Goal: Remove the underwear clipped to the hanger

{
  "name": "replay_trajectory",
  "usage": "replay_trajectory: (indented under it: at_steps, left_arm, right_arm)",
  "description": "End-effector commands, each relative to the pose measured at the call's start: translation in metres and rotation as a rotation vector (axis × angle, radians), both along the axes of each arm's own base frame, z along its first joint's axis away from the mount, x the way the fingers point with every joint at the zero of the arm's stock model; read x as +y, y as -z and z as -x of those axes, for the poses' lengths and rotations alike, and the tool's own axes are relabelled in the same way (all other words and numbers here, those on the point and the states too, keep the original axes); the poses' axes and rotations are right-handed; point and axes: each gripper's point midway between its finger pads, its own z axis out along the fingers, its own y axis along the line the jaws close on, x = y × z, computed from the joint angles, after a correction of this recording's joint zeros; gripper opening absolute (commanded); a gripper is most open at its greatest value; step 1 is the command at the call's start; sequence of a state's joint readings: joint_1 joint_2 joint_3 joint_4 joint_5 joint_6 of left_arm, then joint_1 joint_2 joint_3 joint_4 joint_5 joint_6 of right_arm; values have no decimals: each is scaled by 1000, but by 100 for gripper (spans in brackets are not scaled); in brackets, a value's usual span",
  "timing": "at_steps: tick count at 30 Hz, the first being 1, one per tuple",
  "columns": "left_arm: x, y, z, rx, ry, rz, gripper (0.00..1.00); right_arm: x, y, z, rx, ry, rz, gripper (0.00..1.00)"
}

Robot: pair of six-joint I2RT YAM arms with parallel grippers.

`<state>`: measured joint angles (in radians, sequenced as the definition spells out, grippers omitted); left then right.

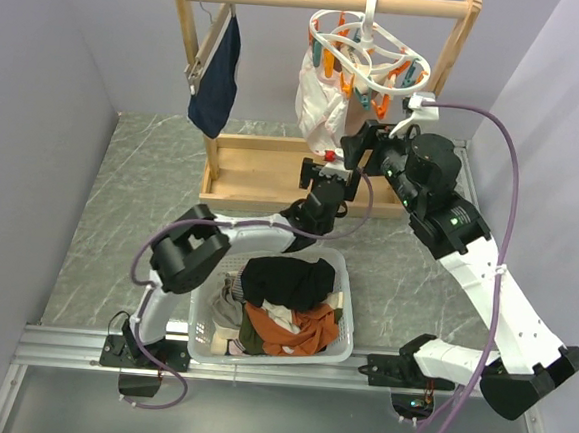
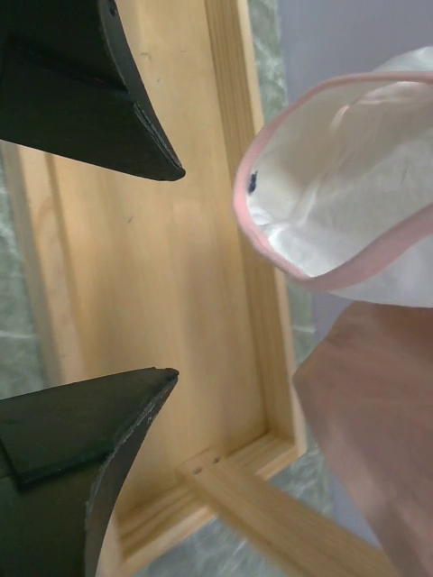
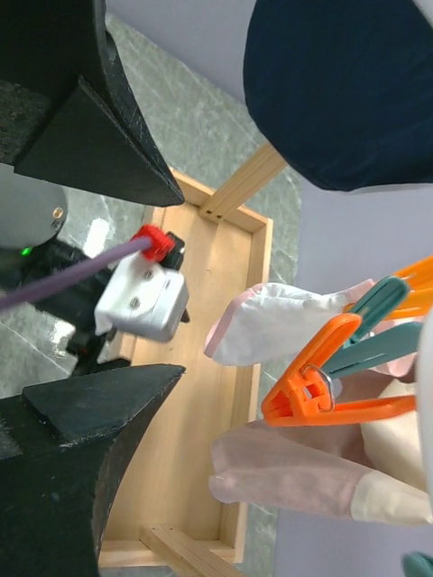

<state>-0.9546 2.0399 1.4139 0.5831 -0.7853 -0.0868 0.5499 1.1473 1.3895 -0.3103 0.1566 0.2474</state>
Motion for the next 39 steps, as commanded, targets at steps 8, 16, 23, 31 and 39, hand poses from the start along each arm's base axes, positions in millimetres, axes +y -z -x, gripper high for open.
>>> replay_trajectory:
  at_steps: [8, 16, 23, 31, 39]
  left_arm:
    - [27, -61, -68, -251, -196, 129, 85]
    - [39, -92, -89, -309, -199, 180, 46]
    - [49, -104, -54, -318, -194, 128, 0]
    - [56, -116, 1, -337, -213, 27, 0]
    - [41, -135, 31, -362, -174, -8, 0]
  right_arm:
    - [-2, -12, 4, -12, -22, 45, 78]
    - [-4, -16, 8, -17, -34, 71, 77]
    - [-2, -17, 10, -31, -48, 51, 77]
    - [1, -27, 10, -32, -59, 25, 77]
    - [6, -56, 2, -25, -40, -26, 76]
